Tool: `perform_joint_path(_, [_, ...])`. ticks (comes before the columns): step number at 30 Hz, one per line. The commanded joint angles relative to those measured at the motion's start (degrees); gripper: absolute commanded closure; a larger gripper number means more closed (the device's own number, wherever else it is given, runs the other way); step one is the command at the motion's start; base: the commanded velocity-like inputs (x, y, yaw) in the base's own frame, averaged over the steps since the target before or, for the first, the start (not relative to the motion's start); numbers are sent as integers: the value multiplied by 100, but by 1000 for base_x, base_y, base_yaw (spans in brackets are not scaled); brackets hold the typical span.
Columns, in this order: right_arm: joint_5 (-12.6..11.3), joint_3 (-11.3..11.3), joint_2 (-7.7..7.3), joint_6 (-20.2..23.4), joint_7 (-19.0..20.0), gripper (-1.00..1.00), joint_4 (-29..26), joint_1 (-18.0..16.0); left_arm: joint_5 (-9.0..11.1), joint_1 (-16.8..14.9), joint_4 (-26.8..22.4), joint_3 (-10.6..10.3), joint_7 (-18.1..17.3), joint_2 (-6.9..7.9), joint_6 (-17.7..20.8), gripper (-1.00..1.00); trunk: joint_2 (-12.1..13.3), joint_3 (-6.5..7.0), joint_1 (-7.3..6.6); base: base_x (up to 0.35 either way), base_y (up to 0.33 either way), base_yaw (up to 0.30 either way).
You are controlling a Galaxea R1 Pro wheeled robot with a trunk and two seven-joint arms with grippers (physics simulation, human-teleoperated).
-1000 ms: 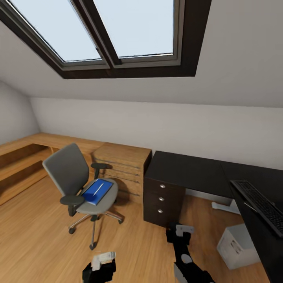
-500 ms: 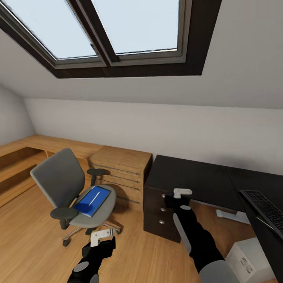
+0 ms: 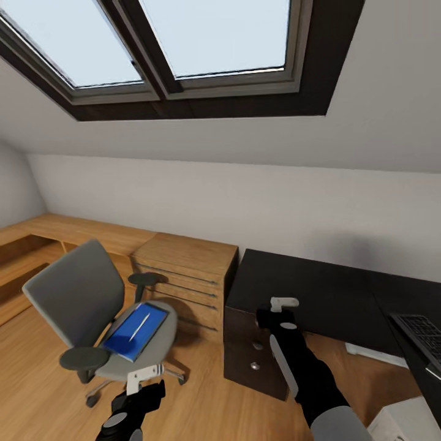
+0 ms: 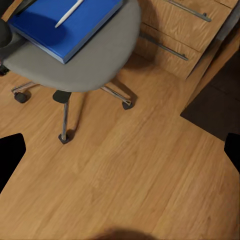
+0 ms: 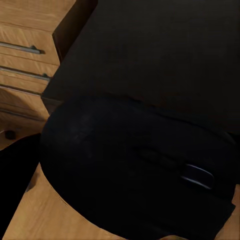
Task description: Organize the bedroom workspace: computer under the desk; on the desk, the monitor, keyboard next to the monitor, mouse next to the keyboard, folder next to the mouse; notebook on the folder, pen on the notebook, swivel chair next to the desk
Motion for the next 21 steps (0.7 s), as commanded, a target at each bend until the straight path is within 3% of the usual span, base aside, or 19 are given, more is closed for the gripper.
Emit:
perform_joint_path(1, [-40, 14, -6, 24, -48, 100, -29, -3, 58, -3, 0, -6, 57, 0, 10, -100, -12, -12, 7, 328, 0, 0])
perform_joint_path(7, [-34, 13, -13, 31, -41, 100, -100, 3, 57, -5, 38, -36, 468, -25, -7, -100, -12, -12, 7, 328, 0, 0])
perform_joint_path(12, [-57, 19, -251, 26, 28, 100, -114, 4, 73, -3, 42, -122, 665, -31, -16, -100, -12, -12, 7, 327, 0, 48])
perform_joint_path(21, [-49, 37, -599, 65, 1064, 100, -118, 4, 74, -4, 45, -240, 697, -34, -15, -100, -12, -12, 7, 274, 0, 234])
